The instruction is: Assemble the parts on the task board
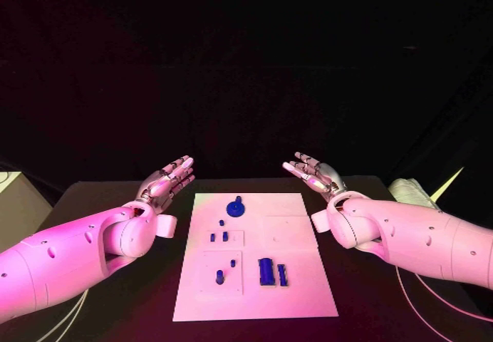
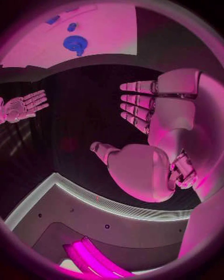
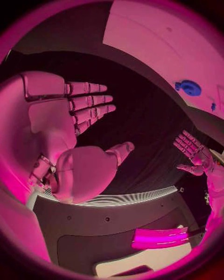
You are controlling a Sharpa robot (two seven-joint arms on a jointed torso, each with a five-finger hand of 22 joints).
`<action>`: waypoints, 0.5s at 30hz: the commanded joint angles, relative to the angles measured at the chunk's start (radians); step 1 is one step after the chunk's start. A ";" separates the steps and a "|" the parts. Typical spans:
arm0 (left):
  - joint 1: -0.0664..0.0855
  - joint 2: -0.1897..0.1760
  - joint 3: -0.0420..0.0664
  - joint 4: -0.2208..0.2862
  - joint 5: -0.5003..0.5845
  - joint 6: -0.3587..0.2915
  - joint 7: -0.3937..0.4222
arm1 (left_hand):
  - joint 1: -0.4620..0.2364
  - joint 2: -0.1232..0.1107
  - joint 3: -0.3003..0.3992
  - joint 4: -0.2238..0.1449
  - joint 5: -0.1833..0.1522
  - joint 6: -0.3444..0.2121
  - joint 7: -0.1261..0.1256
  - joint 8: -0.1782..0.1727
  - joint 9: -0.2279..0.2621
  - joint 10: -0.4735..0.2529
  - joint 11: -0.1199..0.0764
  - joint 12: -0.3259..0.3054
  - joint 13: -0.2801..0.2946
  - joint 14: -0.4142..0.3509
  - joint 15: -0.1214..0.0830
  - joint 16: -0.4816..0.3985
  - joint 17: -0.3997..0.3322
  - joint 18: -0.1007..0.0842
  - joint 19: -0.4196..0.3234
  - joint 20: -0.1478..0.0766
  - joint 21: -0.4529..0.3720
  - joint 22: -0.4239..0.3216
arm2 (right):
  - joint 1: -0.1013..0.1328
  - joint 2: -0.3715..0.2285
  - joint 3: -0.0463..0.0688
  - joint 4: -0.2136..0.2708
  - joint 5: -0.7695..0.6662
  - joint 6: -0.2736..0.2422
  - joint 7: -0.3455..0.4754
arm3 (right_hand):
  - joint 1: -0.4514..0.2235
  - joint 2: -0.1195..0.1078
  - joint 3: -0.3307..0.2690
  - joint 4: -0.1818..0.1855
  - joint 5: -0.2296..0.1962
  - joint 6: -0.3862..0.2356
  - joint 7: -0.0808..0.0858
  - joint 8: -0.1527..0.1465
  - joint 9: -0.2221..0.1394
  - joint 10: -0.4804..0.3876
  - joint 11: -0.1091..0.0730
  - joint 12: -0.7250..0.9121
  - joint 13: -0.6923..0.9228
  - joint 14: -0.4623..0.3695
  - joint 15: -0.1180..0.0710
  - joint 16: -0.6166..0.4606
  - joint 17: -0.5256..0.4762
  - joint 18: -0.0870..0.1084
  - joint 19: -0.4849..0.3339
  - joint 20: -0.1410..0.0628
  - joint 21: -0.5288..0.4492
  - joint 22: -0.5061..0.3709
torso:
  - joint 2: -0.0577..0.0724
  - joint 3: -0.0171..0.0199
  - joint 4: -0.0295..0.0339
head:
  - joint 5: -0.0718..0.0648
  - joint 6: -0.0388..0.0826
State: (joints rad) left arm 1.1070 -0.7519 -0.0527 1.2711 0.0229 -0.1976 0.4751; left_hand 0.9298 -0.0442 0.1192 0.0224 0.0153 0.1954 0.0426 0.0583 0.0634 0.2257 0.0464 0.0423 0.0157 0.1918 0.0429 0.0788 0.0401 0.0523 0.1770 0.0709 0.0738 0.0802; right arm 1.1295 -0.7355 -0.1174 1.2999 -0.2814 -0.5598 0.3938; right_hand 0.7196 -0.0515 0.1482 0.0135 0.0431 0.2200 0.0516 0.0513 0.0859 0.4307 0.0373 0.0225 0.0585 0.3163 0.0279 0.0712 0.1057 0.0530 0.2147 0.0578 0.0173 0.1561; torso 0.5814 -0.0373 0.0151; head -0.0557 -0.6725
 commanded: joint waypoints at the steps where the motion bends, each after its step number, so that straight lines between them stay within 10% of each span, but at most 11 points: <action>1: -0.005 -0.002 0.007 0.037 -0.006 -0.101 0.010 | -0.930 0.044 -0.119 -0.022 -0.015 -0.195 -0.043 -0.058 -0.063 -0.226 -0.046 -0.042 -0.016 -0.192 -0.043 -0.079 -0.040 -0.052 -0.177 -0.071 -0.074 -0.080 | -0.017 -0.009 0.023 0.063 0.089 -0.071 0.047 | -0.720 0.052 -0.148 -0.013 -0.043 -0.220 -0.052 -0.051 -0.086 -0.431 -0.037 -0.023 -0.059 -0.316 -0.028 -0.071 -0.106 -0.053 -0.215 -0.058 -0.017 -0.156 | -0.022 0.0224 -0.0092 | 0.032 0.041; 6: -0.022 -0.010 0.022 0.122 -0.011 -0.254 0.022 | -0.930 0.044 -0.119 -0.022 -0.015 -0.195 -0.043 -0.058 -0.063 -0.226 -0.046 -0.042 -0.016 -0.192 -0.043 -0.079 -0.040 -0.052 -0.177 -0.071 -0.074 -0.080 | -0.054 -0.030 0.079 0.186 0.204 -0.154 0.094 | -0.720 0.052 -0.148 -0.013 -0.043 -0.220 -0.052 -0.051 -0.086 -0.431 -0.037 -0.023 -0.059 -0.316 -0.028 -0.071 -0.106 -0.053 -0.215 -0.058 -0.017 -0.156 | -0.036 0.0358 -0.0146 | 0.053 0.069; 15: -0.049 -0.024 0.046 0.258 -0.020 -0.499 0.040 | -0.930 0.044 -0.119 -0.022 -0.015 -0.195 -0.043 -0.058 -0.063 -0.226 -0.046 -0.042 -0.016 -0.192 -0.043 -0.079 -0.040 -0.052 -0.177 -0.071 -0.074 -0.080 | -0.080 -0.044 0.117 0.270 0.281 -0.210 0.126 | -0.720 0.052 -0.148 -0.013 -0.043 -0.220 -0.052 -0.051 -0.086 -0.431 -0.037 -0.023 -0.059 -0.316 -0.028 -0.071 -0.106 -0.053 -0.215 -0.058 -0.017 -0.156 | -0.037 0.0373 -0.0151 | 0.056 0.072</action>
State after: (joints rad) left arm 1.0601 -0.7751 -0.0094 1.5150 0.0177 -0.5459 0.4859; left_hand 0.0696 -0.0031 0.0106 0.0016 0.0071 0.0177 0.0020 0.0071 0.0046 0.0194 0.0020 0.0066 0.0020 0.0177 0.0038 0.0114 0.0035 0.0206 0.0161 0.0052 0.0105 0.0055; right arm 1.0511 -0.7788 -0.0010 1.5658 -0.0561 -0.7243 0.4717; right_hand 0.0528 -0.0034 0.0141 0.0016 0.0087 0.0202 0.0009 0.0073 0.0061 0.0313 0.0003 0.0060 0.0043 0.0257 0.0035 0.0104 0.0075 0.0136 0.0189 0.0039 0.0048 0.0107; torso 0.5461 -0.0018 0.0007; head -0.0003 -0.6006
